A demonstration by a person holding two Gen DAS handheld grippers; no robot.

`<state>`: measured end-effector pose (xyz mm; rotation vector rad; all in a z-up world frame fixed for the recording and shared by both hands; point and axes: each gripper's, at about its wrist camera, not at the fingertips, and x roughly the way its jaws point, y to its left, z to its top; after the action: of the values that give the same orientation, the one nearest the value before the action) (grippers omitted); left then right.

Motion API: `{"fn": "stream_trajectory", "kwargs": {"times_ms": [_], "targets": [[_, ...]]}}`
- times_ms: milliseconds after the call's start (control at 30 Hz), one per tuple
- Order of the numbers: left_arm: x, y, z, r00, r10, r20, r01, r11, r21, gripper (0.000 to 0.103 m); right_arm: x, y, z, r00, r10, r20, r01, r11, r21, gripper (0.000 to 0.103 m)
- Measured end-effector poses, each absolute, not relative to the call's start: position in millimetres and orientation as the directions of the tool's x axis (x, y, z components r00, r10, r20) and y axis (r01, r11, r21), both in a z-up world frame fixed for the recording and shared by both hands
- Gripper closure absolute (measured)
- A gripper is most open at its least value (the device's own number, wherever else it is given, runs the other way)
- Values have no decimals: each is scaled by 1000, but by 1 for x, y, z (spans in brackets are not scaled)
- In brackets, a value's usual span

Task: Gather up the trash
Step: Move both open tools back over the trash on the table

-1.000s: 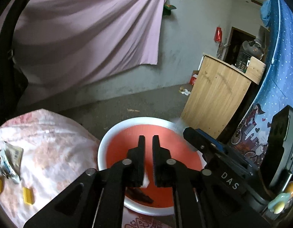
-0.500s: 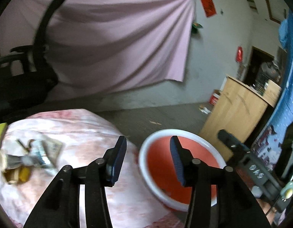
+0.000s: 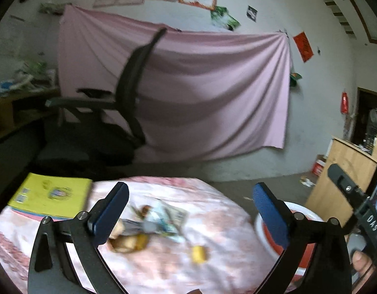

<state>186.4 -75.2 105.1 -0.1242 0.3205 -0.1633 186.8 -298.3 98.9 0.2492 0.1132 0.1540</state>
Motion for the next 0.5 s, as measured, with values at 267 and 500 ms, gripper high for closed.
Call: {"fn": "stream_trajectory", "kwargs": {"times_ms": [267, 500], "targets": [[165, -23, 100, 965, -75, -250, 40, 989, -140, 4, 178, -253, 102, 977, 214, -4, -209, 958, 198, 0], [156, 7, 85, 966, -27, -259, -4, 993, -117, 4, 179, -216, 94, 978, 209, -22, -206, 974, 94, 0]]}}
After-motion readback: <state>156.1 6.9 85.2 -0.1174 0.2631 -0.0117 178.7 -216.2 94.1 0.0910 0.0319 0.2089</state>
